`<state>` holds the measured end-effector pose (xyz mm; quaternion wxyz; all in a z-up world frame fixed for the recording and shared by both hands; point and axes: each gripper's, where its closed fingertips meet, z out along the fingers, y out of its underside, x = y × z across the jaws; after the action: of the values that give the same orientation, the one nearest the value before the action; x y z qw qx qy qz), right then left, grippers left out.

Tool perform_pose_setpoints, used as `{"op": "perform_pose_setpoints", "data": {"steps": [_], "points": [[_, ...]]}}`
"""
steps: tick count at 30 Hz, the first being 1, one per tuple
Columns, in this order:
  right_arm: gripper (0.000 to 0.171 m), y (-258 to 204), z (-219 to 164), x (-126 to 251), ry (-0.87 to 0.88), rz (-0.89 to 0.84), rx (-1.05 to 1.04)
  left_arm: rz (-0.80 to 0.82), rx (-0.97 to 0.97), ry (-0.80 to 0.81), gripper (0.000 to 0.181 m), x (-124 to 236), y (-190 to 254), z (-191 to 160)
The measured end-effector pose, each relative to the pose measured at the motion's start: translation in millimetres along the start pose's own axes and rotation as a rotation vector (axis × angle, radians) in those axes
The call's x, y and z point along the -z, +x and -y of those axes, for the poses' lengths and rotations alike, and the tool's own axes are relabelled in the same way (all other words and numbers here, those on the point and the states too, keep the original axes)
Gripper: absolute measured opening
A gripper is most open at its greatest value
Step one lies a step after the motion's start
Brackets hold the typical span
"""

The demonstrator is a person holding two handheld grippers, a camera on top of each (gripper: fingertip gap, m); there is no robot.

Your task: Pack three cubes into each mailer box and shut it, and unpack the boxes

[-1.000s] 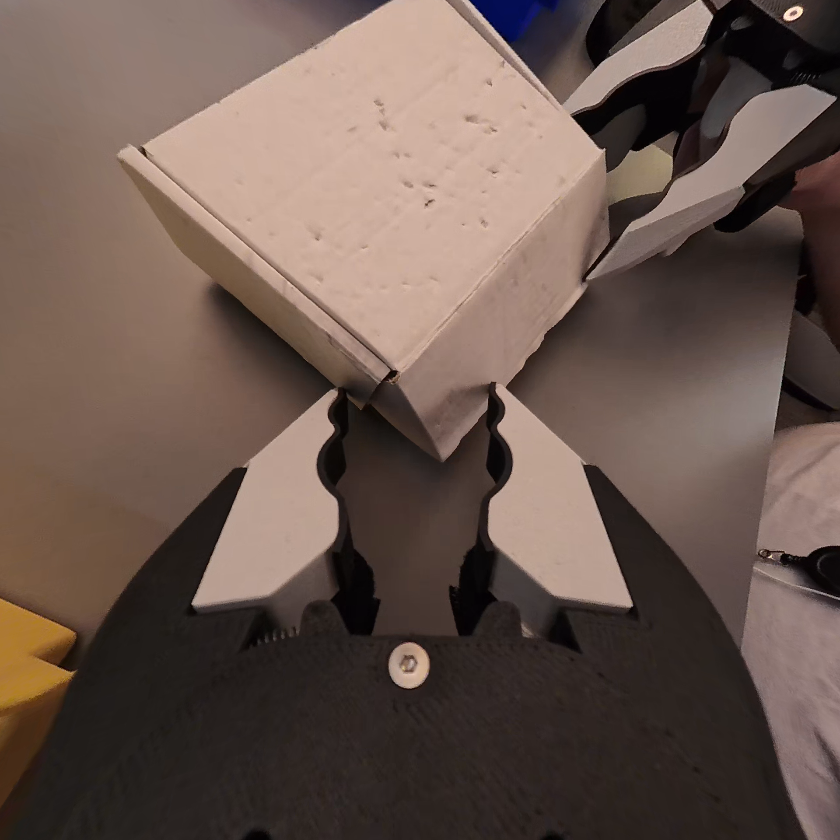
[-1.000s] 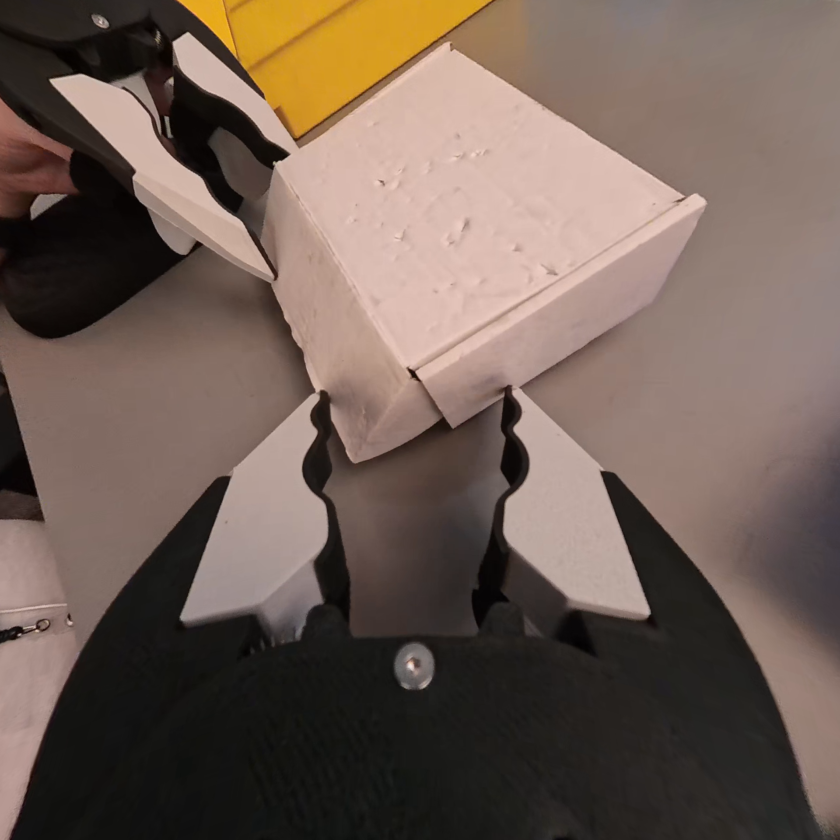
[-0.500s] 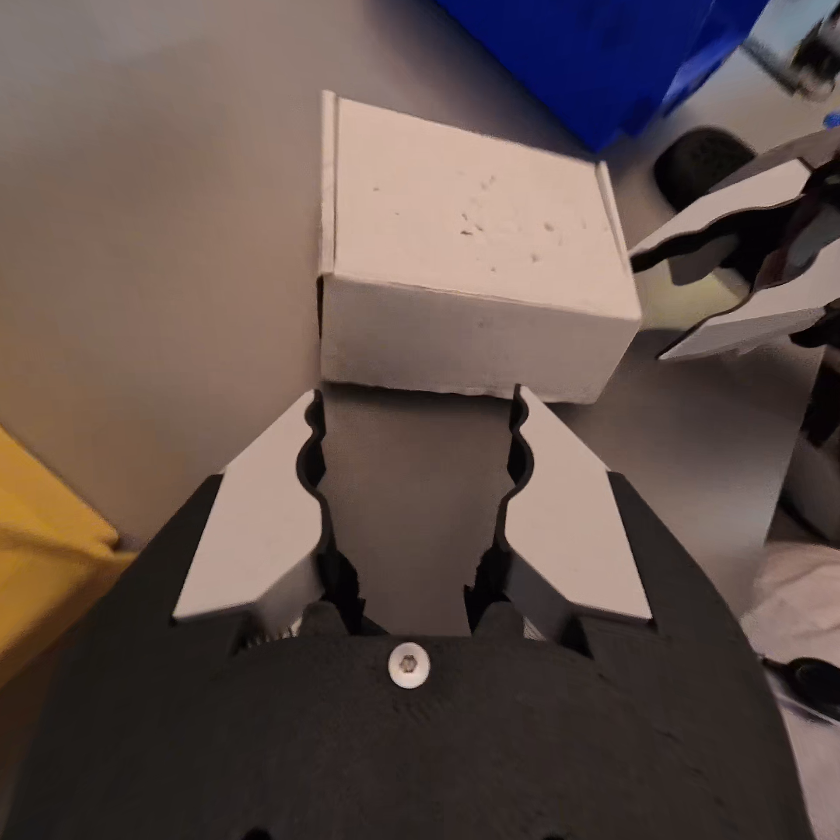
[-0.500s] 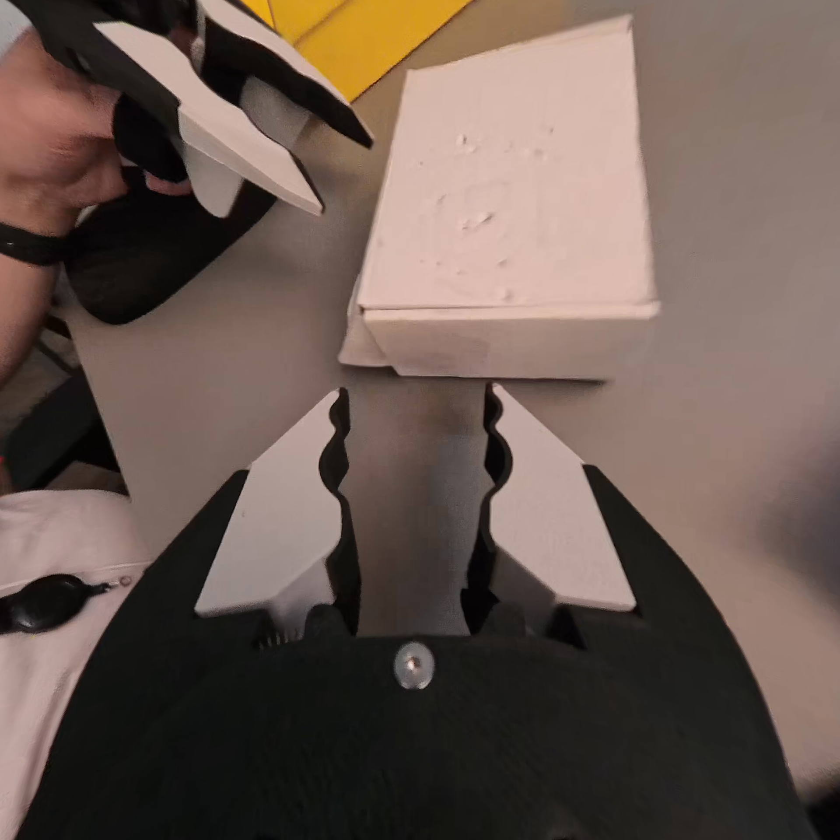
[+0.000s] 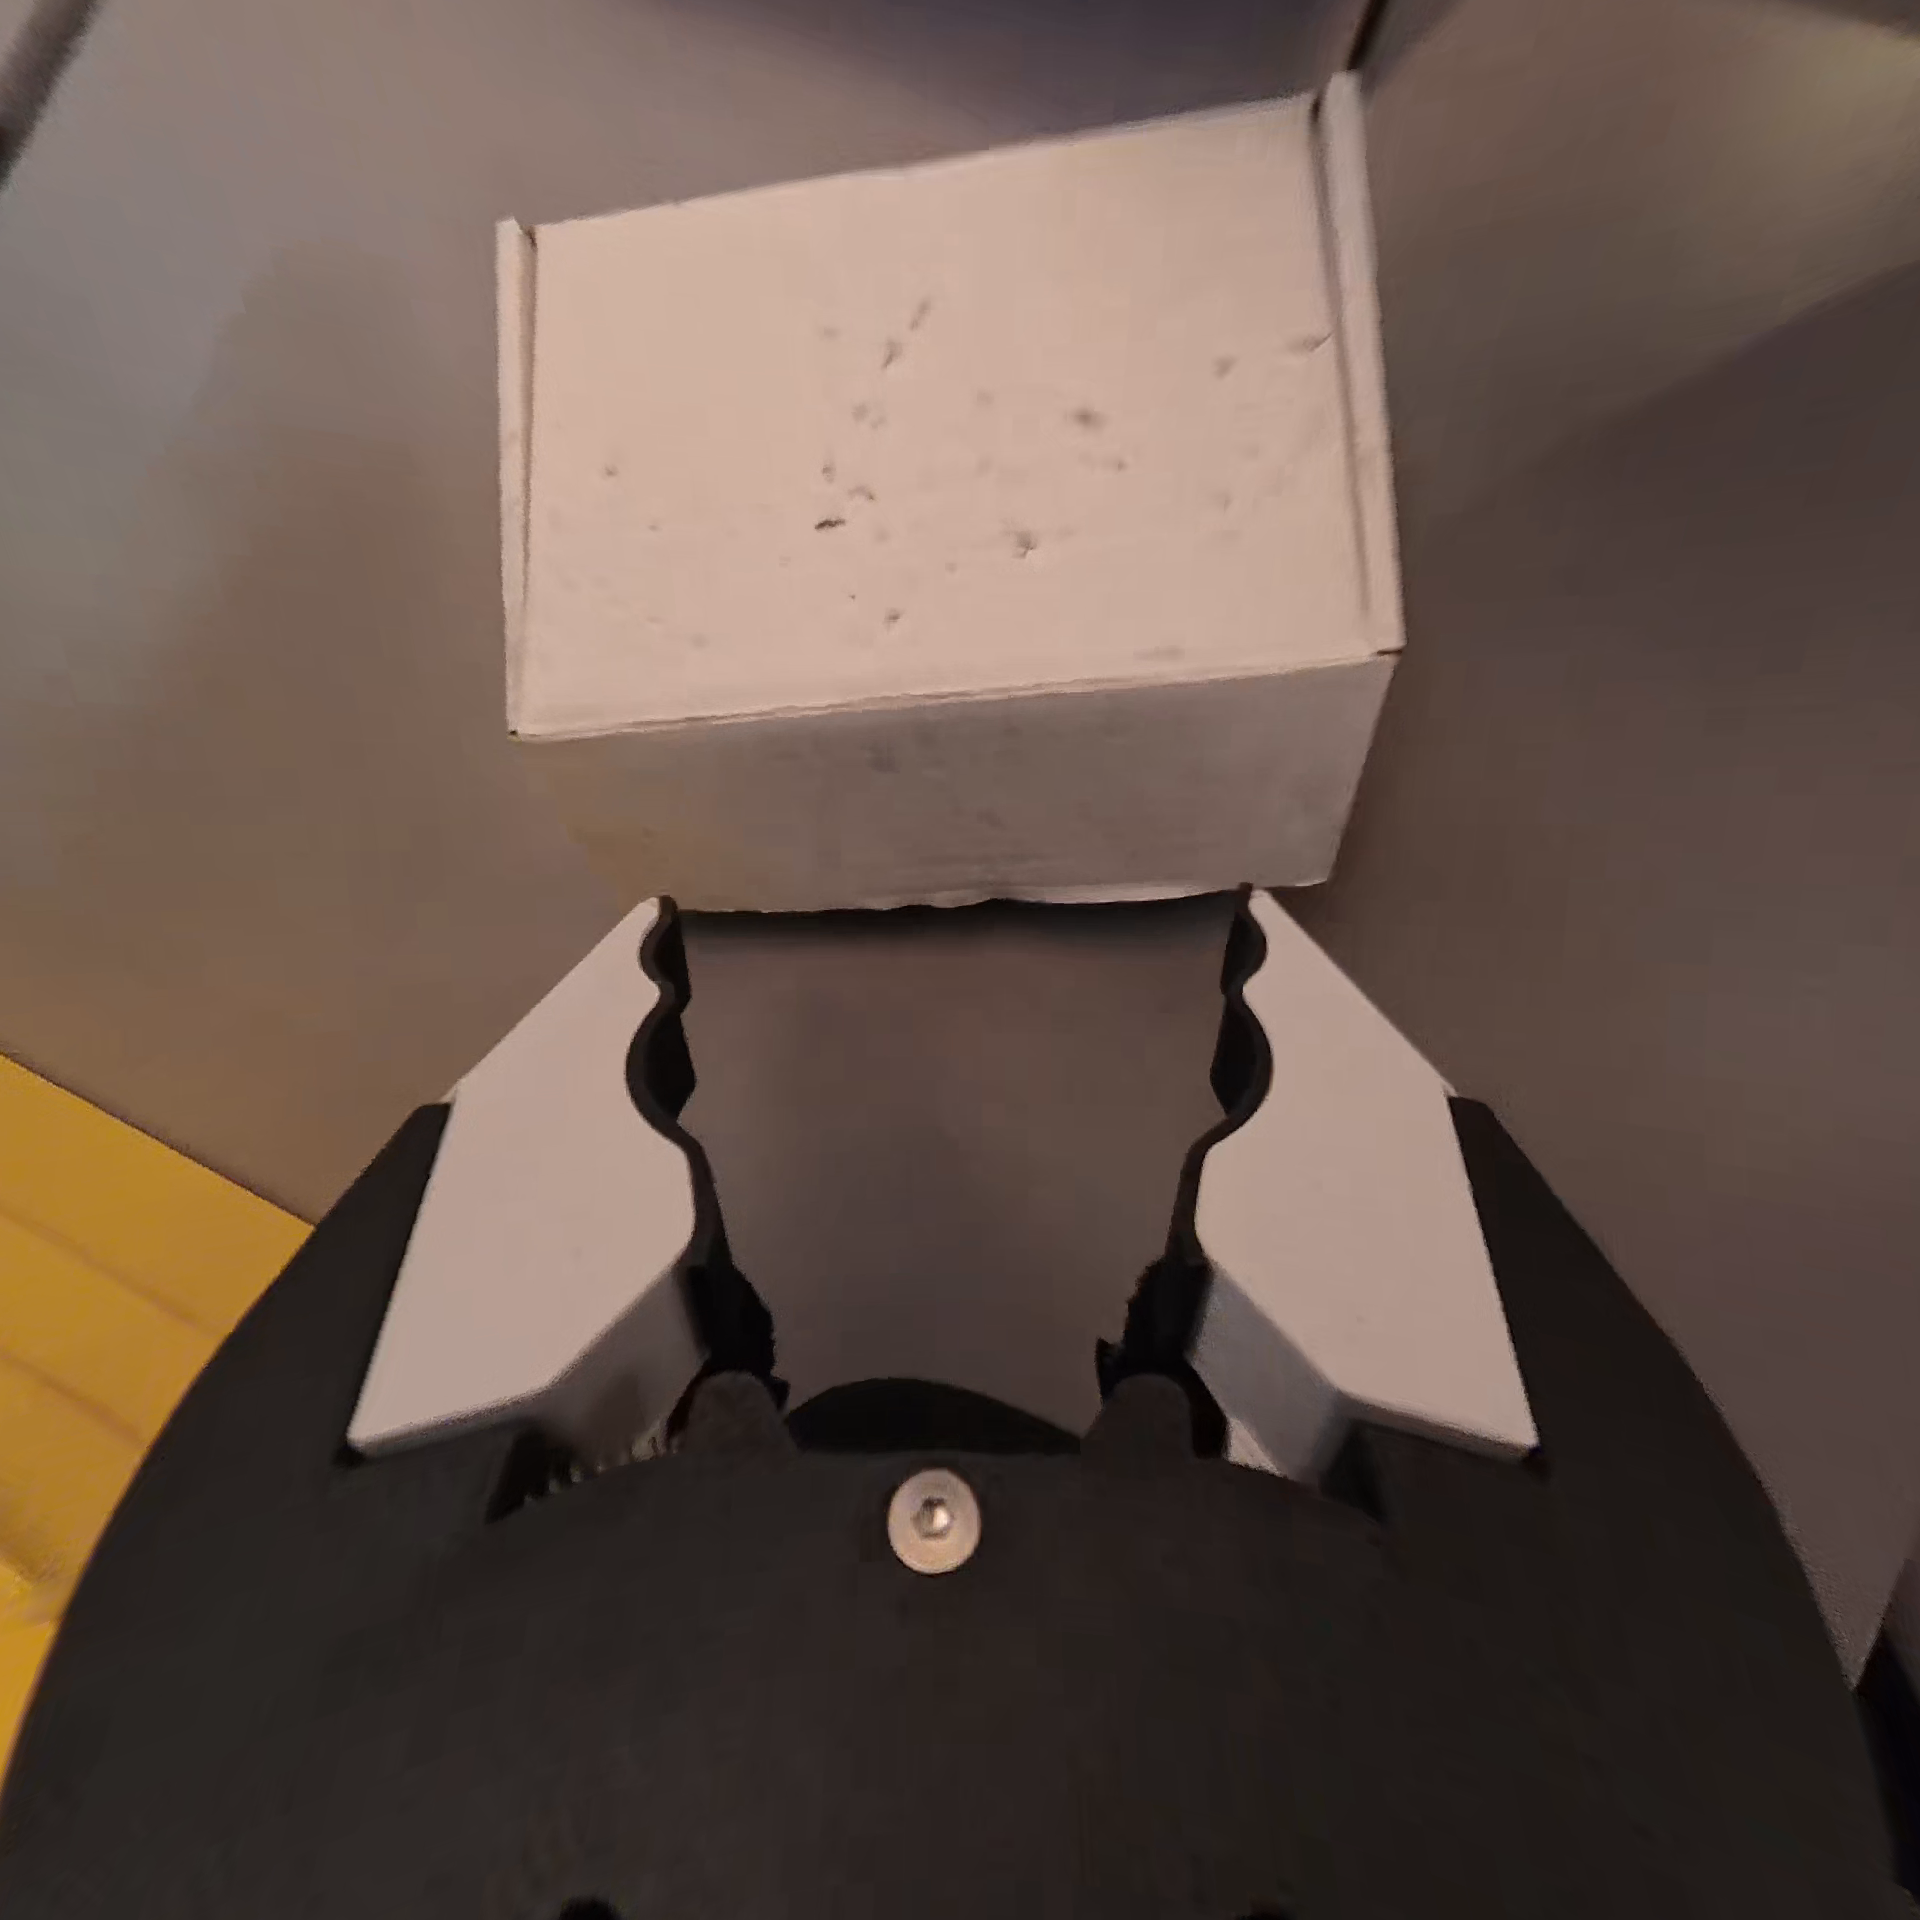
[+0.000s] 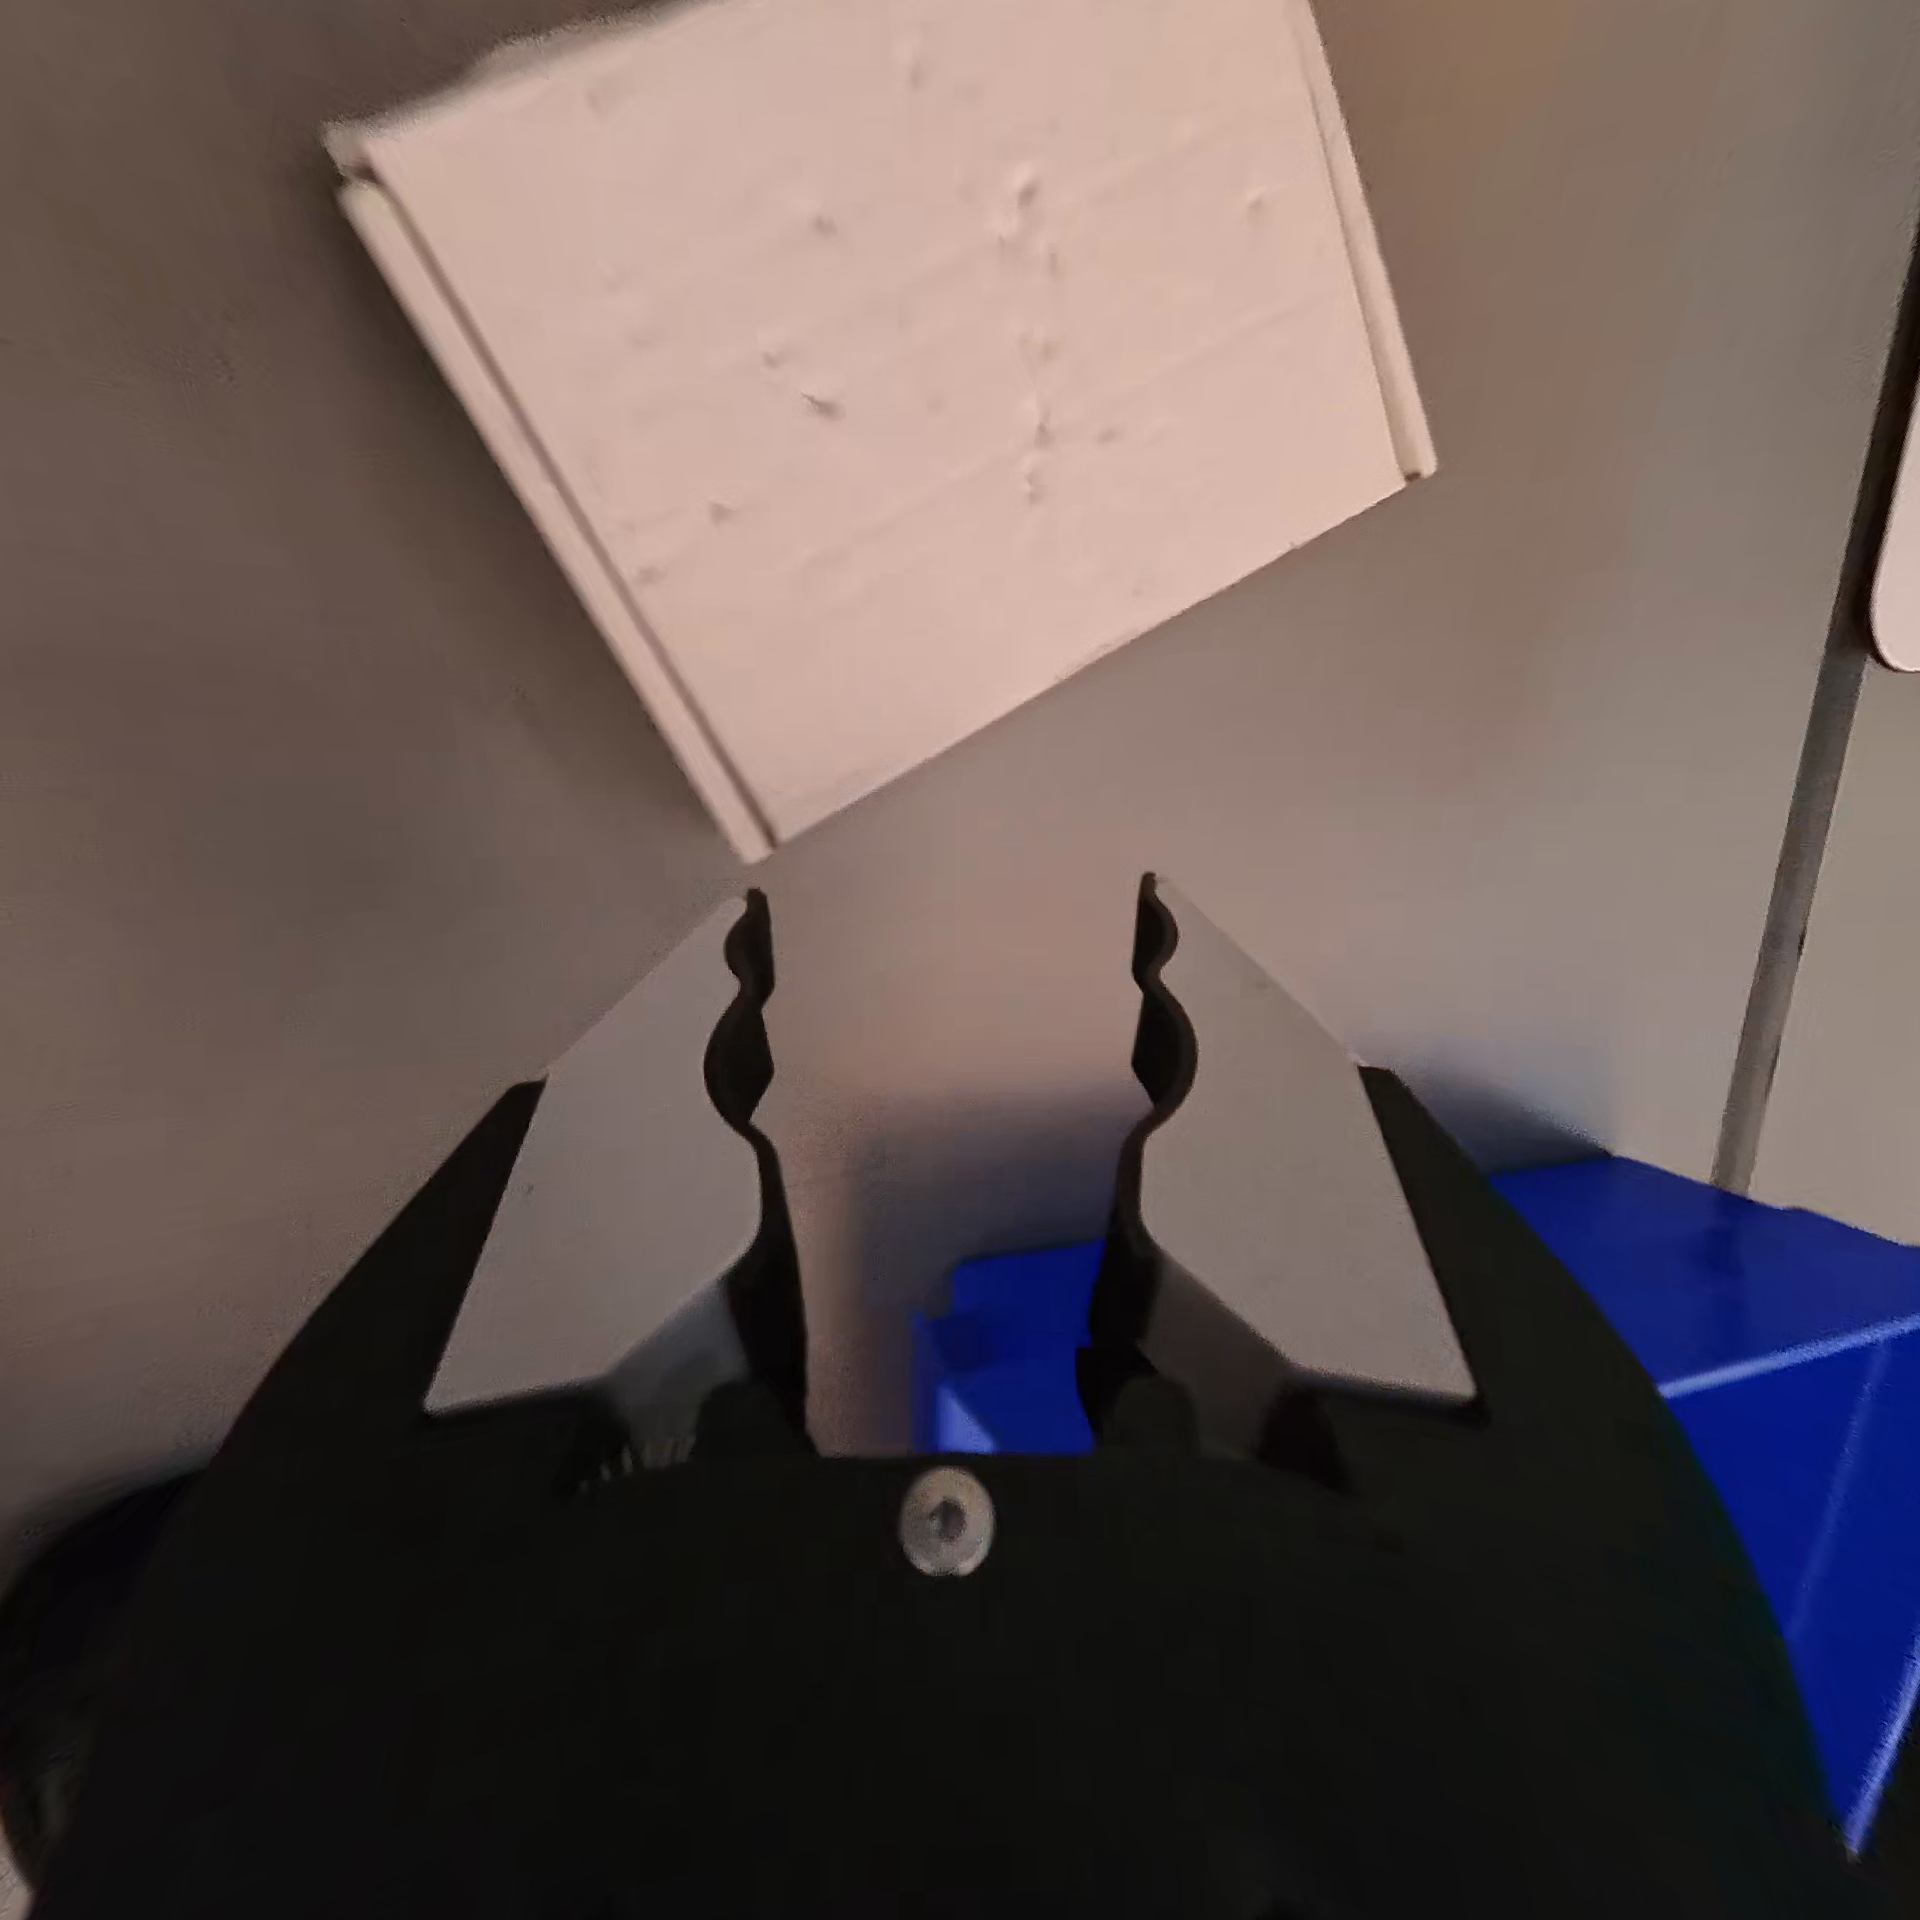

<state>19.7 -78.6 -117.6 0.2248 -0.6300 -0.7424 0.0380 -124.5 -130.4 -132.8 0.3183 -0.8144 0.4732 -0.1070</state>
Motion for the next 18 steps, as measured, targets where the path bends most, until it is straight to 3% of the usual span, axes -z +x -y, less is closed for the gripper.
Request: {"op": "perform_pose_setpoints", "data": {"steps": [5,12,18], "points": [[0.071,14,-4,-34,-0.075,0.101,0.010,-0.044,-0.059,-0.083,0.112,-20,-4,-2],[0.073,5,20,-30,0.013,0.132,0.078,-0.105,-0.134,-0.189,0.120,-26,-12,-8],[0.093,-16,23,-41,0.041,0.194,0.085,-0.173,-0.208,-0.180,0.124,-21,-5,-11]]}}
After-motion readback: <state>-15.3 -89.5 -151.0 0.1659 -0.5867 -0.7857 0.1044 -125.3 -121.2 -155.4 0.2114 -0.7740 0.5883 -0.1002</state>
